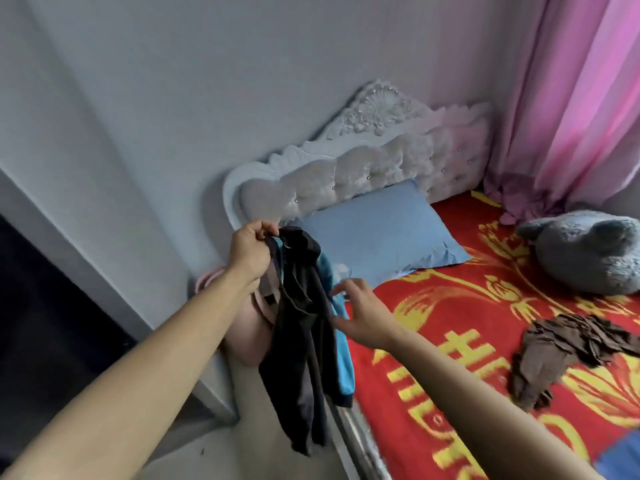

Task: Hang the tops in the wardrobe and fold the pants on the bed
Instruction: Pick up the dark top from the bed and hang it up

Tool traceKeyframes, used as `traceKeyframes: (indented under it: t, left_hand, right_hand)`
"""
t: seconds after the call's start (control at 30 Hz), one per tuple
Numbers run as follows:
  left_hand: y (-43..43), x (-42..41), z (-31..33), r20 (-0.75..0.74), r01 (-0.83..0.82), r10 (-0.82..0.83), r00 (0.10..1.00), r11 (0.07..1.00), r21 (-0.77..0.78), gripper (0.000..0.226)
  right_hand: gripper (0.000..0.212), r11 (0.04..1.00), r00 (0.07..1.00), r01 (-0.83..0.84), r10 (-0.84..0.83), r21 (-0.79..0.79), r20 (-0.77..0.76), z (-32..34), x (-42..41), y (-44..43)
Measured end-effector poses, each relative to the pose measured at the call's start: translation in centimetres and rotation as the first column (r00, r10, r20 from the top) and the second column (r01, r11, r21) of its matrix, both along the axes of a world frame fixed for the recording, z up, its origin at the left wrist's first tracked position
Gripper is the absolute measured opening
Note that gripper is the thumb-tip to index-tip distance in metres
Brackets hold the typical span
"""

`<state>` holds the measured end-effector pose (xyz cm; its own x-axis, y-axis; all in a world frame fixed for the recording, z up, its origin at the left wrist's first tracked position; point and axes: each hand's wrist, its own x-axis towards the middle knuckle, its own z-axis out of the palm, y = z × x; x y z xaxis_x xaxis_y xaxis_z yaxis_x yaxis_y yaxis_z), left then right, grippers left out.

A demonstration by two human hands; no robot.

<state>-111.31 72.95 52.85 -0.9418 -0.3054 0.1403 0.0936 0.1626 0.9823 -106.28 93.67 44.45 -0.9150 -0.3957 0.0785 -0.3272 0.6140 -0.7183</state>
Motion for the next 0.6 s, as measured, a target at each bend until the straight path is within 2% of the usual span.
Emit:
traceKeyframes:
  t: [0.03, 0.07, 0.1, 0.13, 0.23, 0.37, 0.53, 0.6]
  left_hand:
    - [-0.8, 0.9, 0.0, 0.018, 0.009, -0.009, 1.000, 0.999, 0.031, 0.050]
    - [-1.5, 1.9, 0.1, 0.036, 0.024, -0.026, 0.999, 0.998, 0.050, 0.049]
    - [-2.3, 2.9, 0.2, 0.049, 0.044, -0.046, 0.998, 0.998, 0.052, 0.047]
    - [-3.2, 3.9, 0.3, 0.061, 0.064, -0.067, 0.996, 0.997, 0.046, 0.045]
    - [-6.7, 6.4, 0.1, 0.105, 0.089, -0.093, 0.990, 0.995, 0.040, 0.042]
    - [-12.9, 10.2, -1.5, 0.165, -0.036, 0.021, 0.986, 0.995, 0.091, 0.034]
    - [-21.0, 15.3, -4.7, 0.303, -0.129, 0.071, 0.950, 0.976, 0.177, 0.032]
    - [-25.0, 17.7, -5.6, 0.342, -0.139, 0.078, 0.936, 0.978, 0.158, 0.027]
  right_hand:
    - [0.057, 0.997, 0.995, 0.067, -0.069, -0.037, -0.076, -0.3, -0.1, -0.9]
    - [0.069, 0.993, 0.991, 0.090, -0.097, -0.077, -0.088, -0.3, -0.3, -1.9]
    - [0.076, 0.993, 0.993, 0.070, -0.078, -0.098, -0.088, 0.0, -0.5, -3.1]
    - [0.075, 0.995, 0.996, 0.025, -0.033, -0.100, -0.087, 0.4, -0.7, -4.4]
    - [0.038, 0.992, 0.997, -0.058, 0.051, -0.112, -0.060, 1.5, -1.3, -8.8]
    - [0.014, 0.975, 0.999, 0.033, -0.037, -0.221, -0.014, 3.1, -0.5, -15.3]
    - [0.012, 0.957, 0.998, -0.039, 0.024, -0.286, -0.054, 5.5, 3.0, -26.2]
    - [0.016, 0.945, 0.999, -0.032, 0.023, -0.325, -0.030, 6.3, 4.4, -30.3]
